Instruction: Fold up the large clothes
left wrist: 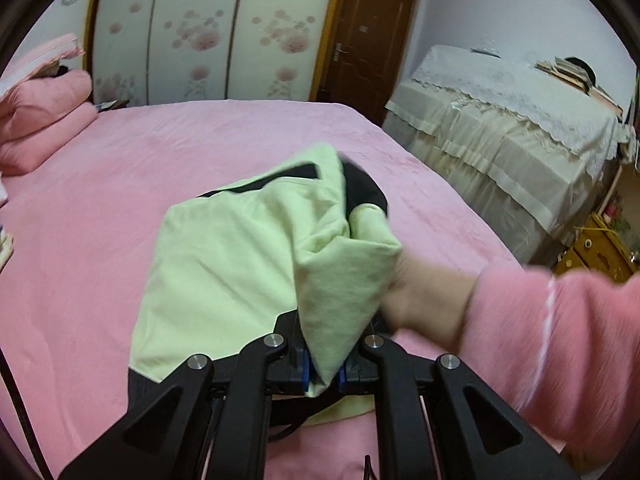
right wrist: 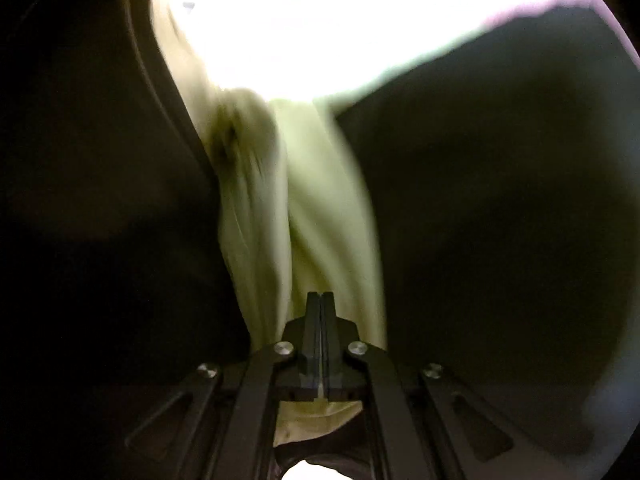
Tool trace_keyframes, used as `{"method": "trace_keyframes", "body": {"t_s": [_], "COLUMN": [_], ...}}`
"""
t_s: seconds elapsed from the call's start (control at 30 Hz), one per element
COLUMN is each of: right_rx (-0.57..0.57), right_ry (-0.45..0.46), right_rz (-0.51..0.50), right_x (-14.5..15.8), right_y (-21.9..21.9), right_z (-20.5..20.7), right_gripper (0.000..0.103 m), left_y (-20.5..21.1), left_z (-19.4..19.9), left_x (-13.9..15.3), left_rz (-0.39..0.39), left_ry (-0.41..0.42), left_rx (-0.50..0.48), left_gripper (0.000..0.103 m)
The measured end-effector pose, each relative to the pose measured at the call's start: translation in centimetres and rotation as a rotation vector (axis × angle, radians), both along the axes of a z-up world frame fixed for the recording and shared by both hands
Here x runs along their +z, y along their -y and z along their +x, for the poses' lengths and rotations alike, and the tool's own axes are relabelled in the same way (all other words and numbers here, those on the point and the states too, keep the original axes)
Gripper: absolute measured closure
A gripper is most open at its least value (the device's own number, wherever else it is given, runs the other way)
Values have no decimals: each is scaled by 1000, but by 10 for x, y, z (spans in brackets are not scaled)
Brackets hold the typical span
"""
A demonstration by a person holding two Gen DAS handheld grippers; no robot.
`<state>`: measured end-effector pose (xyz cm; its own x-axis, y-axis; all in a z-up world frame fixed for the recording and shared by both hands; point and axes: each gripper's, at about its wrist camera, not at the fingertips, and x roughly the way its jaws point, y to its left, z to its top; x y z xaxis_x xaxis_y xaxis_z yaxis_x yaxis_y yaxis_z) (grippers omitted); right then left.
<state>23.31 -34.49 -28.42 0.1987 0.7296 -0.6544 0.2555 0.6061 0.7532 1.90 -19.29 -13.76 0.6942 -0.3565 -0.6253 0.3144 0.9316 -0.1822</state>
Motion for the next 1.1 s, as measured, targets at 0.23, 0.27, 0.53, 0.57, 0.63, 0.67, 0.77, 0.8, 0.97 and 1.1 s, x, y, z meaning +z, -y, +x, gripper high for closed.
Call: {"method": "trace_keyframes", "body": {"t_s": [0.23, 0.27, 0.53, 0.57, 0.63, 0.67, 0.77, 0.8, 0.97, 1.1], "right_rx": [-142, -129, 6, 28, 42, 37, 45, 43, -17, -113], "right_ry": [180, 192, 123, 89, 22, -6, -49, -54, -25, 69], "right_rz": [-184, -224, -304, -321, -270, -224, -170, -164, -161, -199], "right_x": [85, 94, 83, 75, 58, 50, 38, 34, 26, 35], "right_y": [122, 129, 143, 140, 137, 133, 112, 106, 62, 54], "right_z": [-5, -11, -82, -93, -115, -130, -166, -176, -218, -227], "right_gripper": [98, 97, 63, 63, 63, 63, 62, 60, 58, 84], "left_y": [28, 35, 79, 78, 74, 71, 52, 42, 3, -36], "left_z": [11, 11, 6, 0, -13, -19, -34, -36, -21, 0], "left_x": [-36, -42, -107, -110, -105, -99, -79, -72, -57, -64], "left_rz": [11, 21, -28, -64, -71, -63, -4, 16, 66, 48], "left_ry": [-155, -169, -626, -688, -718, -711, -677, -667, -659, -693], "left_rx": [-28, -35, -303, -332, -347, -350, -323, -299, -167, -50], "left_gripper": [96, 94, 57, 48, 33, 31, 24, 24, 23, 23]}}
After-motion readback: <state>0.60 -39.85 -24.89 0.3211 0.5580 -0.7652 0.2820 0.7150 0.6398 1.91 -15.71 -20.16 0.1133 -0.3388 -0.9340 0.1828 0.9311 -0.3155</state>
